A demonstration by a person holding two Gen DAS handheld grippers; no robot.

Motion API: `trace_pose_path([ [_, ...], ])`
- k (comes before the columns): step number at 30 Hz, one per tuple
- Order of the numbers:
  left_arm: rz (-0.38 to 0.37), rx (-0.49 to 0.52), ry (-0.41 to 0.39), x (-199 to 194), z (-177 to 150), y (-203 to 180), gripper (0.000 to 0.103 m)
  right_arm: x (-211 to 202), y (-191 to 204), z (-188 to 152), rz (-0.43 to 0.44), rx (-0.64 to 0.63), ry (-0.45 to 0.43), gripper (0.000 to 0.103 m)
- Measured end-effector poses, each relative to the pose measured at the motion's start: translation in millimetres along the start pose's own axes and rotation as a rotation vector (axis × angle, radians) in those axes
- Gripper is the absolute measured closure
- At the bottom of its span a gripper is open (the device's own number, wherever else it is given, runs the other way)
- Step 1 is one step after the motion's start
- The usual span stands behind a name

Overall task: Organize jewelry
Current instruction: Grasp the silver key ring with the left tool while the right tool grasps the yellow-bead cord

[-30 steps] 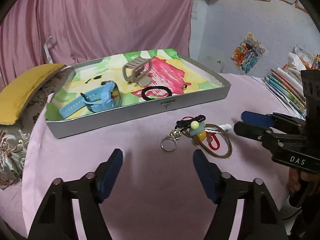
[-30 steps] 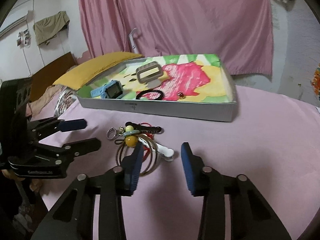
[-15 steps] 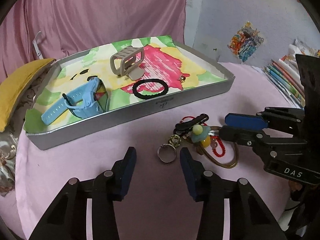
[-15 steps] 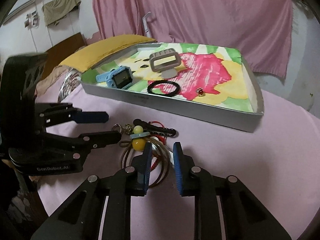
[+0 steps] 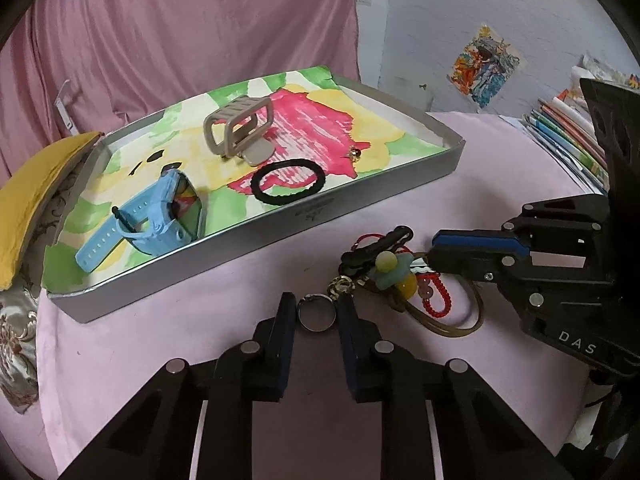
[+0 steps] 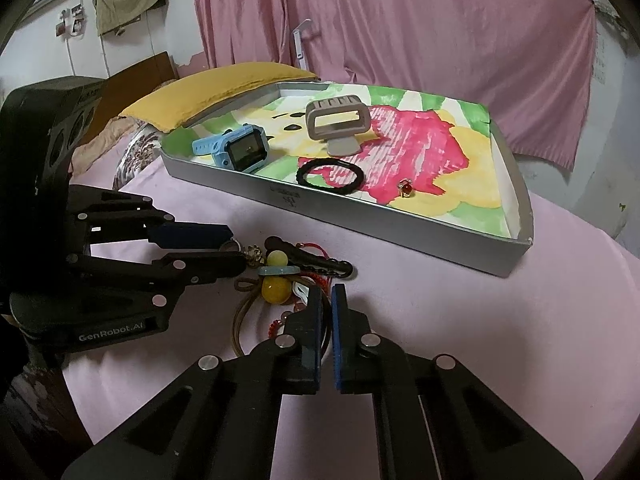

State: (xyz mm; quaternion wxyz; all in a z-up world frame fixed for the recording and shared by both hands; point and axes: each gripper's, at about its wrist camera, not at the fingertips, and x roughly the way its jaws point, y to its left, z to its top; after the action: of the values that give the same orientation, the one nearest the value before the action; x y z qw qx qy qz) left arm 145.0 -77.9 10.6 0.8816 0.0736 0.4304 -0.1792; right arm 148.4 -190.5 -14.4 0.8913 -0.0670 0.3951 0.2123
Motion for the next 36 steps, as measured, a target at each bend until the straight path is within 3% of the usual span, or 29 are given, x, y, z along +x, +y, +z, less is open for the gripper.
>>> trace_pose_path([
  [8, -0.022, -0.070, -0.032, -6, -5, 5, 0.083, -21, 4, 0, -0.046, -0.013, -0.105, 0.101],
  [20, 0.003, -0.163, -0.219, -43, -5, 8, 0.083, -63, 16, 8, -0.046, -0.018, -0.285, 0.101],
  [26, 0.028, -0.186, -0.340, -63, 2, 12, 0.083, -84, 22, 20, -0.061, -0.026, -0.426, 0.101],
  [30, 0.065, -0.200, -0.465, -77, 11, 15, 0.083, -93, 20, 31, -0.089, -0.015, -0.539, 0.101],
  [36, 0.105, -0.208, -0.572, -76, 27, 19, 0.083, -89, 13, 47, -0.137, -0.011, -0.620, 0.101],
])
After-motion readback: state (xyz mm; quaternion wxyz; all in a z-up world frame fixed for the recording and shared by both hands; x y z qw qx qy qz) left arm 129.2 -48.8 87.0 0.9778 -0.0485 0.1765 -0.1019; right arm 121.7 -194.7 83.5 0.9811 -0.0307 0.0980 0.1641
